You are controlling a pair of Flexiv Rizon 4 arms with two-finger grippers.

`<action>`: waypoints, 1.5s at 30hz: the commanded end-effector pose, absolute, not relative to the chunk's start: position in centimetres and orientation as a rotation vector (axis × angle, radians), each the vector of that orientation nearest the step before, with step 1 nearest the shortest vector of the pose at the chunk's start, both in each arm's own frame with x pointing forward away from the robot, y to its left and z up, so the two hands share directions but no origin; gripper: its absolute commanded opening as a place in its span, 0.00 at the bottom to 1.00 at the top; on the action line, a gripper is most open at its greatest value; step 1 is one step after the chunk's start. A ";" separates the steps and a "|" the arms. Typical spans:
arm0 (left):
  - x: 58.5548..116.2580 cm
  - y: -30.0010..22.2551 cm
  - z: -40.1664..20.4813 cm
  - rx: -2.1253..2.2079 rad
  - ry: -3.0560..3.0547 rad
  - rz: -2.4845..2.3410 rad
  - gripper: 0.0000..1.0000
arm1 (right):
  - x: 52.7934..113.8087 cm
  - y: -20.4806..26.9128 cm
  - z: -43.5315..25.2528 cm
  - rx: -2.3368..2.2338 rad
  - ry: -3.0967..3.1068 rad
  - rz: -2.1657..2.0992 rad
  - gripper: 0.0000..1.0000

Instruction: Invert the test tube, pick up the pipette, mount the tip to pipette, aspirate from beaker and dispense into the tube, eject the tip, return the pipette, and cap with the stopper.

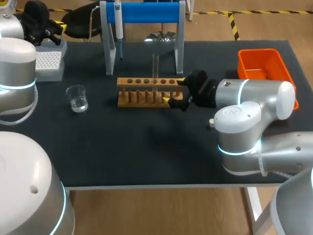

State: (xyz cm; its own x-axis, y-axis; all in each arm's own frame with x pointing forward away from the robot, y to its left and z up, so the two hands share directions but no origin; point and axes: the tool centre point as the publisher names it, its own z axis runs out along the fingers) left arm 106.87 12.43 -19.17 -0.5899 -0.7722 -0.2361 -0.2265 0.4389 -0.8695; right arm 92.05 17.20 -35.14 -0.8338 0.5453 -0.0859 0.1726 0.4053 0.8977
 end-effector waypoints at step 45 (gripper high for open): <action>85.4 -15.3 -13.8 -0.259 2.585 -1.455 0.00 | 92.1 17.2 -35.1 0.619 2.305 1.403 1.00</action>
State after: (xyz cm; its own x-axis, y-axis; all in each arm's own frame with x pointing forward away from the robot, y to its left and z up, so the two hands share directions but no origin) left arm 85.86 -15.74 -14.15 -0.9717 -0.2295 -0.0557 -0.0712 0.5097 -0.8574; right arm 92.05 17.20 -35.14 -0.8338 0.5453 -0.0859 0.1727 0.4054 0.8977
